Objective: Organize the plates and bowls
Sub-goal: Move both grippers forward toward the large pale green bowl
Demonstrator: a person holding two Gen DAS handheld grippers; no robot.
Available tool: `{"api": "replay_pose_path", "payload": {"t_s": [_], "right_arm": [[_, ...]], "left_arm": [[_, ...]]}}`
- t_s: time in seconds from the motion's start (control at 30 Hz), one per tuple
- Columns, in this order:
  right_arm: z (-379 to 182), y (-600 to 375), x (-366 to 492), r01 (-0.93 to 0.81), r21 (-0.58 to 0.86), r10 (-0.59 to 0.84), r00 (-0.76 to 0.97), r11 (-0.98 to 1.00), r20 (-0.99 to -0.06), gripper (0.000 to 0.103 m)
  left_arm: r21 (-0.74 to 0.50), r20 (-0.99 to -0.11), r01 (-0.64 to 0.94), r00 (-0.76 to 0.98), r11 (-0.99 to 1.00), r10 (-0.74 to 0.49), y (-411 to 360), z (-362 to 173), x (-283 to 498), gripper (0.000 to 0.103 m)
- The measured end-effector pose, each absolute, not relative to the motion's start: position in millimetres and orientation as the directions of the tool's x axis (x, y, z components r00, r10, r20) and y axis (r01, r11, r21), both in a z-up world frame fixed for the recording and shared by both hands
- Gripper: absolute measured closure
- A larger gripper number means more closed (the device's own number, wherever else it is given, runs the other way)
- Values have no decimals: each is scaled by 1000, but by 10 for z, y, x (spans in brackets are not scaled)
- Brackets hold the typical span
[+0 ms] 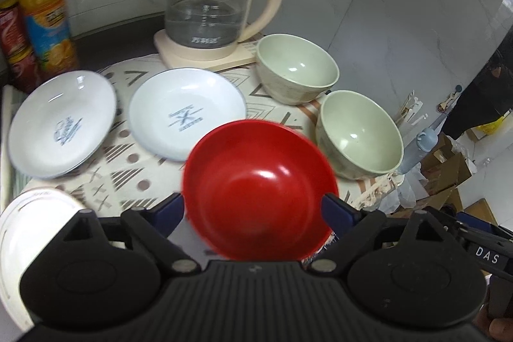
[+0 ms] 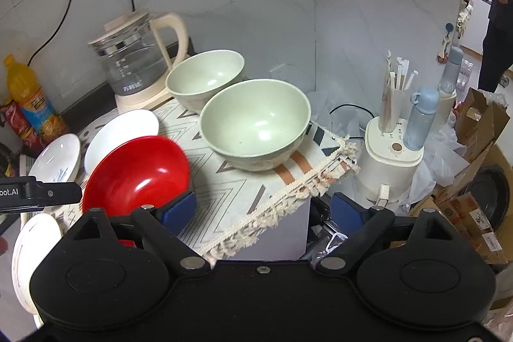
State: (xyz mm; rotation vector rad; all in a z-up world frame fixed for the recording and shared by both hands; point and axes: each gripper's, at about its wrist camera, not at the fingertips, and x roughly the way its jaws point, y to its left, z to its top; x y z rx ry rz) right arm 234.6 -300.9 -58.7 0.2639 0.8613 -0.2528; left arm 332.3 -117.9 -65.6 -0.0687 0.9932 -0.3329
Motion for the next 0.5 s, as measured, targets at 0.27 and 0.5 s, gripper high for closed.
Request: {"api": "replay_pose_path", "payload": {"t_s": [0.27, 0.5], "right_arm": [[-739, -3335, 2709, 310, 188, -50, 624, 932, -780, 22], [-898, -3553, 3032, 302, 188, -36, 607, 935, -794, 30]], "left_arm": [[-226, -816, 260, 476, 939, -328, -1593, -680, 3696, 29], [-237, -832, 263, 443, 935, -335, -1949, -822, 4011, 38]]}}
